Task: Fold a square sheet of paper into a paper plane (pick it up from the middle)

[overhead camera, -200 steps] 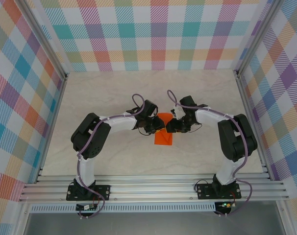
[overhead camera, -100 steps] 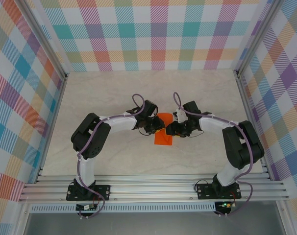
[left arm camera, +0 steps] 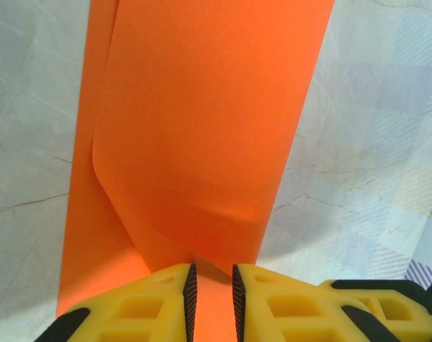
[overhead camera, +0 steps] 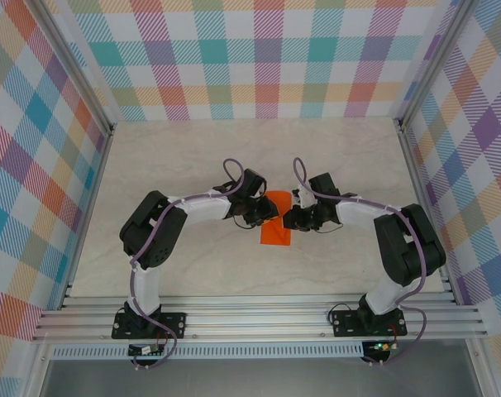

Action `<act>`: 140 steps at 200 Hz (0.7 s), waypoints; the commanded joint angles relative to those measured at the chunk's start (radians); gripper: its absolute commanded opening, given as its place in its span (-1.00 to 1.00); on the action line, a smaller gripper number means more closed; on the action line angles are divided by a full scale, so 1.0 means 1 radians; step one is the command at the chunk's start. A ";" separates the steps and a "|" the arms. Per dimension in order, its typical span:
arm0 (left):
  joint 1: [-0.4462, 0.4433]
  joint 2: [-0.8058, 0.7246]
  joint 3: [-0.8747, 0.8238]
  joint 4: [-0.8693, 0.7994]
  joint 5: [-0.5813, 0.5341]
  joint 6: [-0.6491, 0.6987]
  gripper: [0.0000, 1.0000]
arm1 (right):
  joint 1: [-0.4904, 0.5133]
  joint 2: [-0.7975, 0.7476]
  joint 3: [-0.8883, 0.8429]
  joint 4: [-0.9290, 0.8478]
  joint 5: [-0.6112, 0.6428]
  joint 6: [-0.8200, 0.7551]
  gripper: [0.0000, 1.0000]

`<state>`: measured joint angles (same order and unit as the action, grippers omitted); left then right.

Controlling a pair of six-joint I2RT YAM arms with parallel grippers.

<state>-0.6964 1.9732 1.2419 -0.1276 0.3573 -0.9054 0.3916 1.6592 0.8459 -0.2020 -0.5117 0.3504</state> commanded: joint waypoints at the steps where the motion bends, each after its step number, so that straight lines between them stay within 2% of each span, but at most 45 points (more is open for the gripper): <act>1: -0.011 0.005 0.028 -0.003 0.002 -0.009 -0.54 | -0.003 -0.003 0.010 -0.002 0.021 -0.032 -0.80; 56: -0.010 -0.030 0.012 0.001 -0.002 0.000 -0.48 | -0.006 0.057 0.093 -0.079 0.054 -0.109 -0.95; 140: -0.017 -0.056 -0.015 0.035 0.003 0.001 -0.43 | -0.014 0.113 0.166 -0.160 0.081 -0.170 -0.94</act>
<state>-0.6975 1.9678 1.2404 -0.1200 0.3550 -0.9047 0.3859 1.7561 0.9798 -0.3332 -0.4343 0.2192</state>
